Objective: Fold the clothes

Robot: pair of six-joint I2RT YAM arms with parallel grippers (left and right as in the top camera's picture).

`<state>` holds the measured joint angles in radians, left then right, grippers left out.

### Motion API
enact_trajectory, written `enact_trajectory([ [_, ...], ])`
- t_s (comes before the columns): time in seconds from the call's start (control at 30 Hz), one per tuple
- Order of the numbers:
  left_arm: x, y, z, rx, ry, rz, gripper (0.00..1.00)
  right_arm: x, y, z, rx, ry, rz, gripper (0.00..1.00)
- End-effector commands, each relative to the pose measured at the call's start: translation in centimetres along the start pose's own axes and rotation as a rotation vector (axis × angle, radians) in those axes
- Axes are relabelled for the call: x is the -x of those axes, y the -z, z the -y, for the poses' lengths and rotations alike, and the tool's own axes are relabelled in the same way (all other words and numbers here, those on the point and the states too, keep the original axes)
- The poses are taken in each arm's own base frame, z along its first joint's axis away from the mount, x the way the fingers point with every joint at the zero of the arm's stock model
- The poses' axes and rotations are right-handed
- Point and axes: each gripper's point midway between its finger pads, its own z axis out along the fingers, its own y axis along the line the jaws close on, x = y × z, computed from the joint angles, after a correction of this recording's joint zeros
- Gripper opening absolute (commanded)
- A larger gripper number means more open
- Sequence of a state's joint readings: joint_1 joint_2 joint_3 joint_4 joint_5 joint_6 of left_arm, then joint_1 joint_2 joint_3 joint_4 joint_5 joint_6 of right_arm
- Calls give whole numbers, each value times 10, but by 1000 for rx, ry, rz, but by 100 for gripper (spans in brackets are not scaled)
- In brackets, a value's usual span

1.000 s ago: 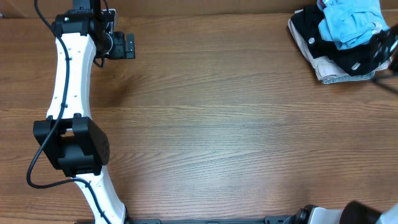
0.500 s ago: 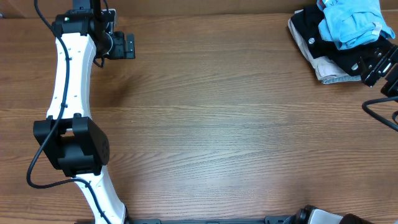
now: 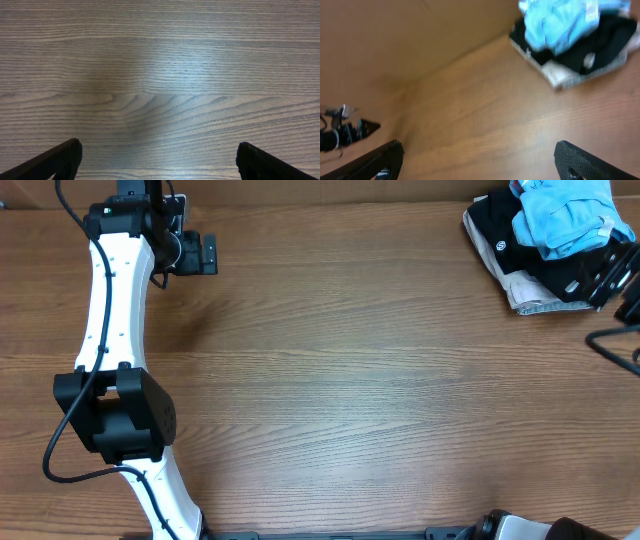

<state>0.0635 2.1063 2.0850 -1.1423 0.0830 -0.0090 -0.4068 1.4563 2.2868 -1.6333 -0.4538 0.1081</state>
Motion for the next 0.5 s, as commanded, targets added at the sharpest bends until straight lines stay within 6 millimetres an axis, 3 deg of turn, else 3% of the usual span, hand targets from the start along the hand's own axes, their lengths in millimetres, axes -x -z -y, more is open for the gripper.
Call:
enact_trajectory([
  [0.0, 2, -4, 1, -14, 19, 0, 100, 11, -2, -10, 6, 67, 57, 100],
  [0.13, 2, -4, 1, -14, 19, 0, 100, 24, -7, -30, 0, 184, 174, 100],
  [0.27, 2, -4, 1, -14, 19, 0, 100, 24, -16, -42, 1, 257, 275, 100],
  [0.47, 2, -4, 1, -14, 19, -1, 100, -6, -46, -37, 62, 309, 398, 100],
])
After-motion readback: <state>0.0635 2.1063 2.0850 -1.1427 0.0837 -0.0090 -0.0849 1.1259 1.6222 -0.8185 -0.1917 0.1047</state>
